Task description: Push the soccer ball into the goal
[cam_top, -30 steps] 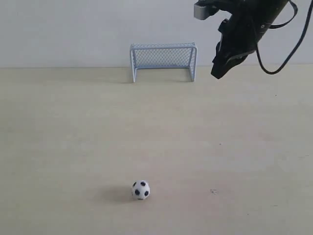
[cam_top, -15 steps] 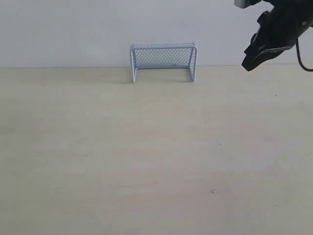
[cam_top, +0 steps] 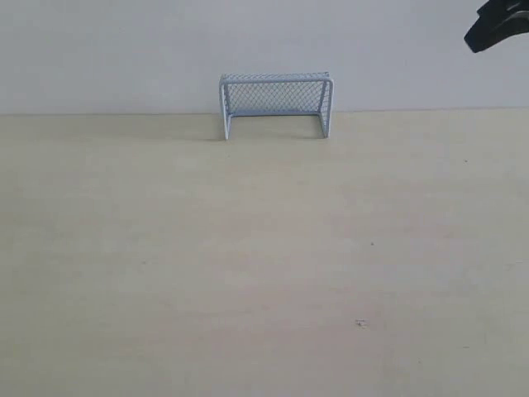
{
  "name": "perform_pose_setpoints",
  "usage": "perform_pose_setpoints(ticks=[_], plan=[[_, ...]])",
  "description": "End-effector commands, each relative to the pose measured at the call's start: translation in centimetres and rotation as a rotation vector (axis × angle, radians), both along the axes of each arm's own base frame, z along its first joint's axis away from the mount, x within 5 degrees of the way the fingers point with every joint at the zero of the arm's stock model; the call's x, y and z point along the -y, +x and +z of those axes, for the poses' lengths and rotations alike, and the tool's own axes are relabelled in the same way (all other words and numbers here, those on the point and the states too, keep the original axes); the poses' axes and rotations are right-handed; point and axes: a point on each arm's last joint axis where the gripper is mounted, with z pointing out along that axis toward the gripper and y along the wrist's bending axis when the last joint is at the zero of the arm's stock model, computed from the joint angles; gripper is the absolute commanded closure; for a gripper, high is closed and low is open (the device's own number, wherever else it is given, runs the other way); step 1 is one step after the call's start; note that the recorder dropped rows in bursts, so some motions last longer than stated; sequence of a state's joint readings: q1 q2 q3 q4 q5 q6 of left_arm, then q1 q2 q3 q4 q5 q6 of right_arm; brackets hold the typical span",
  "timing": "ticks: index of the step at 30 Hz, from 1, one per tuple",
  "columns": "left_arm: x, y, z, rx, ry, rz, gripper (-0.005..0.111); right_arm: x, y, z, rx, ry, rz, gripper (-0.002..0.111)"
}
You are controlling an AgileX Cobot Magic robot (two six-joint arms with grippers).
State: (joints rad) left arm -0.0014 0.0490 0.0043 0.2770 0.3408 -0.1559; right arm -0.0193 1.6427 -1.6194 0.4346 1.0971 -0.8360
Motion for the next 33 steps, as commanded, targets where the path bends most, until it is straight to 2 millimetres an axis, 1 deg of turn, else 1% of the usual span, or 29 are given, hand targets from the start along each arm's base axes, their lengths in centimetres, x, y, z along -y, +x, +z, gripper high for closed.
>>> perform_pose_setpoints(ticks=[1, 6, 10, 13, 19, 27, 33], plan=[[0.1, 0.0, 0.1, 0.003, -0.008, -0.006, 0.100, 0.2, -1.3, 1.4, 0.061, 0.007, 0.004, 0.108], [0.1, 0.0, 0.1, 0.003, -0.008, -0.006, 0.100, 0.3, -2.7, 0.1, 0.127, 0.006, -0.019, 0.108], [0.1, 0.0, 0.1, 0.003, -0.008, -0.006, 0.100, 0.5, -3.6, -0.3, 0.179, 0.000, -0.058, 0.108], [0.1, 0.0, 0.1, 0.003, -0.008, -0.006, 0.100, 0.5, -4.2, -0.1, 0.185, 0.004, -0.064, 0.108], [0.1, 0.0, 0.1, 0.003, -0.008, -0.006, 0.100, 0.6, -5.5, 0.2, 0.219, 0.043, -0.130, 0.108], [0.1, 0.0, 0.1, 0.003, -0.008, -0.006, 0.100, 0.5, -8.2, 0.1, 0.299, 0.108, -0.195, 0.108], [0.1, 0.0, 0.1, 0.003, -0.008, -0.006, 0.100, 0.5, -9.8, -0.7, 0.310, 0.130, -0.221, 0.108]])
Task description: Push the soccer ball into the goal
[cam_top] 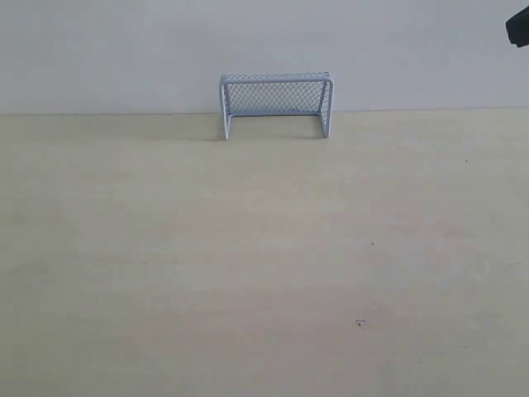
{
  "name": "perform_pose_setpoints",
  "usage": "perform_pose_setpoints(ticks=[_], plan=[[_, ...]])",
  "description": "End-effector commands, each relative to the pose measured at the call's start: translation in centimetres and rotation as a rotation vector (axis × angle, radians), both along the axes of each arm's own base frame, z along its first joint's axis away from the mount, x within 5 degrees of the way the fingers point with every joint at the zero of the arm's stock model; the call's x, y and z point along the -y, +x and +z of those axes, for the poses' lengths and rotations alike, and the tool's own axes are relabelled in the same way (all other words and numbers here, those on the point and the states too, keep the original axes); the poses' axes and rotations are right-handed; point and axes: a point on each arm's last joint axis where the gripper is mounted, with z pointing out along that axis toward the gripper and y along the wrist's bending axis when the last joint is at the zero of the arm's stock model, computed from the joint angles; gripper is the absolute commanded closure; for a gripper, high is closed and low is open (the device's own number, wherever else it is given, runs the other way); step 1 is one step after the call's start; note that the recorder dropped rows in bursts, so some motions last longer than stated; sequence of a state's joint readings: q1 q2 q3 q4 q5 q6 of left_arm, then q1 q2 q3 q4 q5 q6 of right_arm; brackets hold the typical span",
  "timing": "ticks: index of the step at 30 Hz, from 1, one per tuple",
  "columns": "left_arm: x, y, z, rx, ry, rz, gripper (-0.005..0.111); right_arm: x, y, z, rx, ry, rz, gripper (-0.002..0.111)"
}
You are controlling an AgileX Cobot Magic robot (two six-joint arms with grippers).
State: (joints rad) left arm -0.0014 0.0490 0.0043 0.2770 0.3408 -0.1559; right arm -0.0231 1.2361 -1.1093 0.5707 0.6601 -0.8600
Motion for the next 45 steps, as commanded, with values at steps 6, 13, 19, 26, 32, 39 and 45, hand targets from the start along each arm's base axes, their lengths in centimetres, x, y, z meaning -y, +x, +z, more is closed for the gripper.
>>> perform_pose_setpoints(ticks=[6, 13, 19, 26, 32, 39, 45], plan=[[0.1, 0.0, 0.1, 0.003, -0.008, -0.006, 0.100, 0.1, -2.5, -0.3, 0.036, 0.030, -0.032, 0.108], [0.1, 0.0, 0.1, 0.003, -0.008, -0.006, 0.100, 0.0, -4.8, -0.2, 0.072, 0.060, -0.041, 0.108], [0.1, 0.0, 0.1, 0.003, -0.008, -0.006, 0.100, -0.1, -6.4, -0.1, 0.096, 0.070, -0.043, 0.108], [0.1, 0.0, 0.1, 0.003, -0.008, -0.006, 0.100, -0.2, -8.1, -0.1, 0.119, 0.082, -0.044, 0.108], [0.1, 0.0, 0.1, 0.003, -0.008, -0.006, 0.100, -0.3, -9.3, 0.3, 0.125, 0.104, -0.042, 0.108], [0.1, 0.0, 0.1, 0.003, -0.008, -0.006, 0.100, -0.4, -10.4, -1.3, 0.105, 0.136, -0.052, 0.108], [0.1, 0.0, 0.1, 0.003, -0.008, -0.006, 0.100, -0.2, -13.4, -3.5, 0.164, 0.172, -0.112, 0.108]])
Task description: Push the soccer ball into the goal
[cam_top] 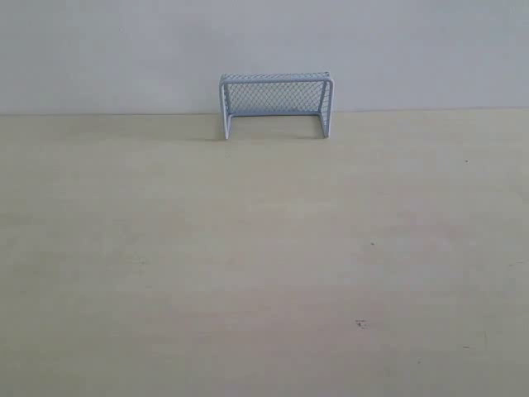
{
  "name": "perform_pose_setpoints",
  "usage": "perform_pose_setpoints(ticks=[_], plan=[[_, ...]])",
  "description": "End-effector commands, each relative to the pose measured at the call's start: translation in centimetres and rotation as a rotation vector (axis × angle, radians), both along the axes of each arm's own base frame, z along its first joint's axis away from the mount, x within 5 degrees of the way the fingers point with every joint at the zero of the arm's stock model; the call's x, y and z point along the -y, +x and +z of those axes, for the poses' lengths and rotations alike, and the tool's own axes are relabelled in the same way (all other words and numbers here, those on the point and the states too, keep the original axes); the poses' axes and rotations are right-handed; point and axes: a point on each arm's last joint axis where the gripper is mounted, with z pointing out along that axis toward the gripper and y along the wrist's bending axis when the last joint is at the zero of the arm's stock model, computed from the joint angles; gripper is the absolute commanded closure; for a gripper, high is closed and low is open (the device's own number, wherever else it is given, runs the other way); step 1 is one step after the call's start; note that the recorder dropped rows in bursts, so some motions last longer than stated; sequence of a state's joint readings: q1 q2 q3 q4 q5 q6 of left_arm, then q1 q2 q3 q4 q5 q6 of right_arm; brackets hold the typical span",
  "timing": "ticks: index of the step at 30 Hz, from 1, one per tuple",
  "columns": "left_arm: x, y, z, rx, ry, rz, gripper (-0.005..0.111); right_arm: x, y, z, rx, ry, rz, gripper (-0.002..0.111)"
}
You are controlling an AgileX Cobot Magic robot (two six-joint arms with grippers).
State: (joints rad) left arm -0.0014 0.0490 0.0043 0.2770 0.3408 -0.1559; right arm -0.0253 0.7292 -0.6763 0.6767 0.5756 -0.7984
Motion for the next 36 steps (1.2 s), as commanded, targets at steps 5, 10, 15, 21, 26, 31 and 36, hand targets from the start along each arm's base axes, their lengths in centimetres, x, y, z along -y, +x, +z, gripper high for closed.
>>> perform_pose_setpoints(ticks=[5, 10, 15, 21, 26, 31, 36], plan=[[0.1, 0.0, 0.1, 0.003, -0.008, -0.006, 0.100, 0.0, -3.0, -1.6, 0.019, -0.034, 0.003, 0.108], [0.1, 0.0, 0.1, 0.003, -0.008, -0.006, 0.100, -0.5, -4.1, -2.0, -0.049, -0.036, 0.075, 0.108], [0.1, 0.0, 0.1, 0.003, -0.008, -0.006, 0.100, -0.5, -4.1, -2.1, -0.050, -0.036, 0.076, 0.108], [0.1, 0.0, 0.1, 0.003, -0.008, -0.006, 0.100, -0.8, -4.3, -2.0, -0.041, -0.039, 0.100, 0.108], [0.1, 0.0, 0.1, 0.003, -0.008, -0.006, 0.100, -0.7, -5.0, -1.4, 0.028, -0.039, 0.078, 0.108], [0.1, 0.0, 0.1, 0.003, -0.008, -0.006, 0.100, -0.1, -5.9, -1.6, 0.074, -0.009, -0.003, 0.108], [0.1, 0.0, 0.1, 0.003, -0.008, -0.006, 0.100, 0.3, -6.4, -3.0, 0.104, -0.022, -0.043, 0.108]])
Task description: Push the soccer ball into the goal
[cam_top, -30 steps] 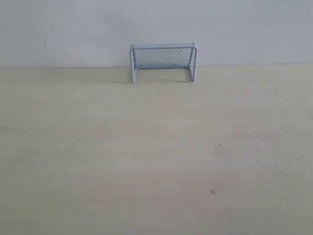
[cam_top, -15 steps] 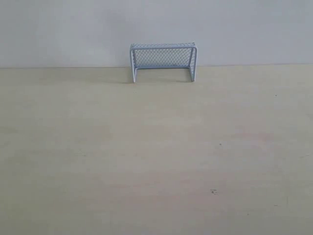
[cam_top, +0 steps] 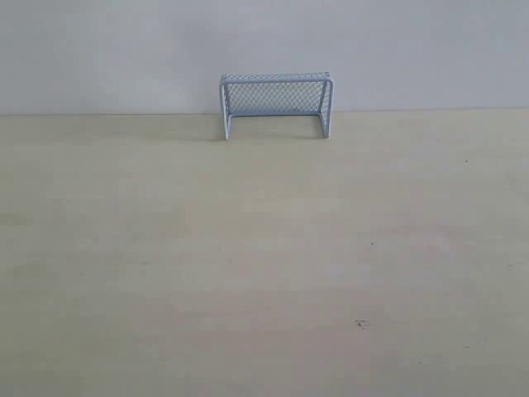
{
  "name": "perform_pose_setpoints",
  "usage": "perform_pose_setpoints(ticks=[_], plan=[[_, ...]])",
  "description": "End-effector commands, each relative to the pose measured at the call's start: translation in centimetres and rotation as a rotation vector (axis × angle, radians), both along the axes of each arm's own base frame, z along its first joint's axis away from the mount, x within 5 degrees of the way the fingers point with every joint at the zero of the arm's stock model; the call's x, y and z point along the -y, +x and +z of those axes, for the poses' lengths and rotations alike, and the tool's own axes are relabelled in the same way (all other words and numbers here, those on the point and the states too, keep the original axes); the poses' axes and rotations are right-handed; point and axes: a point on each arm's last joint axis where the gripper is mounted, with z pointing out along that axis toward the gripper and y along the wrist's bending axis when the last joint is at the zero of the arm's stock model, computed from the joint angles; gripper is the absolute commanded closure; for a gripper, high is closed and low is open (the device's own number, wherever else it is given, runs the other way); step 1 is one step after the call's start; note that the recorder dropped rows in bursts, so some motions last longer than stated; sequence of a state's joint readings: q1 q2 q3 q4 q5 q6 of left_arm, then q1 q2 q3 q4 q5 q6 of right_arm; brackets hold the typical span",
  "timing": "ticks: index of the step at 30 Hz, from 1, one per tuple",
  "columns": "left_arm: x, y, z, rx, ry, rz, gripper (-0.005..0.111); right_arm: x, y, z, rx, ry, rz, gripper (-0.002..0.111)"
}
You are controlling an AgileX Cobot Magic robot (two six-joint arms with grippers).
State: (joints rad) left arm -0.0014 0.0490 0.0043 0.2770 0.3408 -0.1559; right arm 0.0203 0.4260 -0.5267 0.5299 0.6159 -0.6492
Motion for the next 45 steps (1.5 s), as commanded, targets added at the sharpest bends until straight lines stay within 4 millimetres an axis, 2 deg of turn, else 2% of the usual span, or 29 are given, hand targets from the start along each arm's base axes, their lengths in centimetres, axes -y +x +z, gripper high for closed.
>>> perform_pose_setpoints(ticks=[1, 11, 45], plan=[[0.1, 0.0, 0.1, 0.003, -0.008, -0.006, 0.100, 0.4, -0.3, -1.0, 0.037, 0.010, -0.053, 0.108], [0.1, 0.0, 0.1, 0.003, -0.008, -0.006, 0.100, 0.9, -1.0, -2.6, 0.105, 0.001, -0.105, 0.108], [0.1, 0.0, 0.1, 0.003, -0.008, -0.006, 0.100, 2.4, -2.1, -10.9, 0.285, 0.120, -0.290, 0.108]])
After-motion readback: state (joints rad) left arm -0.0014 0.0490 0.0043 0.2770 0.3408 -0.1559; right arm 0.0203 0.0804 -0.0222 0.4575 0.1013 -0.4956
